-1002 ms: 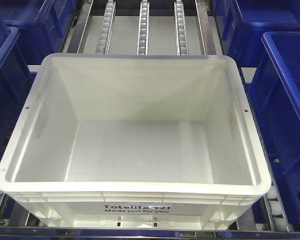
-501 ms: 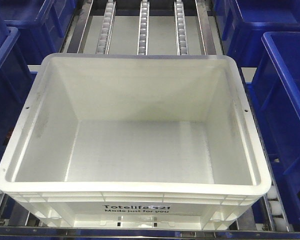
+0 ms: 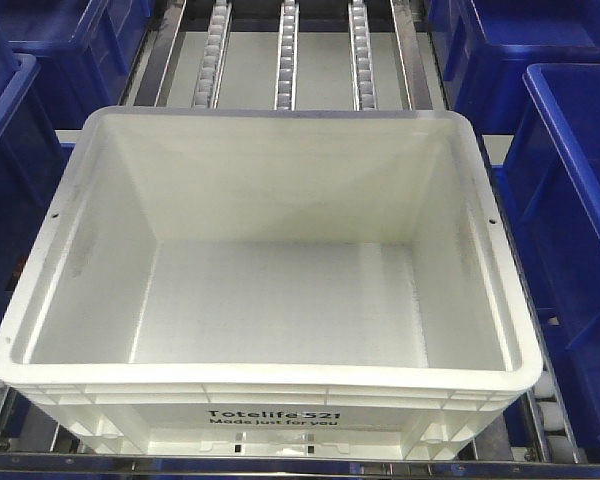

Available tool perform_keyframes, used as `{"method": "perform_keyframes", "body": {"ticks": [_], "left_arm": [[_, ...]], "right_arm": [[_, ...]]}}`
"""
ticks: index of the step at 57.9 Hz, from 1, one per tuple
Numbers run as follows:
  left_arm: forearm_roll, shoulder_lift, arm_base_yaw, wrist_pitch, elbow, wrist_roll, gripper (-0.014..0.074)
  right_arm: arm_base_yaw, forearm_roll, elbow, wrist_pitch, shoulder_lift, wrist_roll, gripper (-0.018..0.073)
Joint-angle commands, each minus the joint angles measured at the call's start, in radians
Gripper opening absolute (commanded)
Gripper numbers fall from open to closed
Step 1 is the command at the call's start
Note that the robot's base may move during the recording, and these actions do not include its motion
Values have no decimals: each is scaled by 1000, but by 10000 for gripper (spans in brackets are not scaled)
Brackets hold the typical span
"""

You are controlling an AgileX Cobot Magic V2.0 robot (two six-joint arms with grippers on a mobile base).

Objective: Move bin from left to right shelf

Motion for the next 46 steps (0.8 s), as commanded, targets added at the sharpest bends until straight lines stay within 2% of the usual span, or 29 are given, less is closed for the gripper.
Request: {"method": "perform_keyframes", "body": {"ticks": [1,8,13,27,34,38,46], "left_arm": [[-4,-15,-5,33,-75,-62,-6],[-4,-4,-5,300,-247,-59,-6],[-4,45,-5,439,-376,-57,-6],[-26,340,-5,695,-704,-46,-6],[-118,483,-5,786,-780,36,-6],[-184,547,-5,794,-788,85,-6],[-242,634,-5,783,-788,94,-6]], "right_arm": [[0,26,-45,-60,-10,8,-8],[0,22,-176,36,-4,-7,-8],[0,10,-271,133,30,-33,-8],[0,18,-552,440,310,-67,-8],[0,52,-679,546,467,-91,-8],[0,99,-750,569,544,-101,-8],[0,146,-789,551,647,-101,-8]]}}
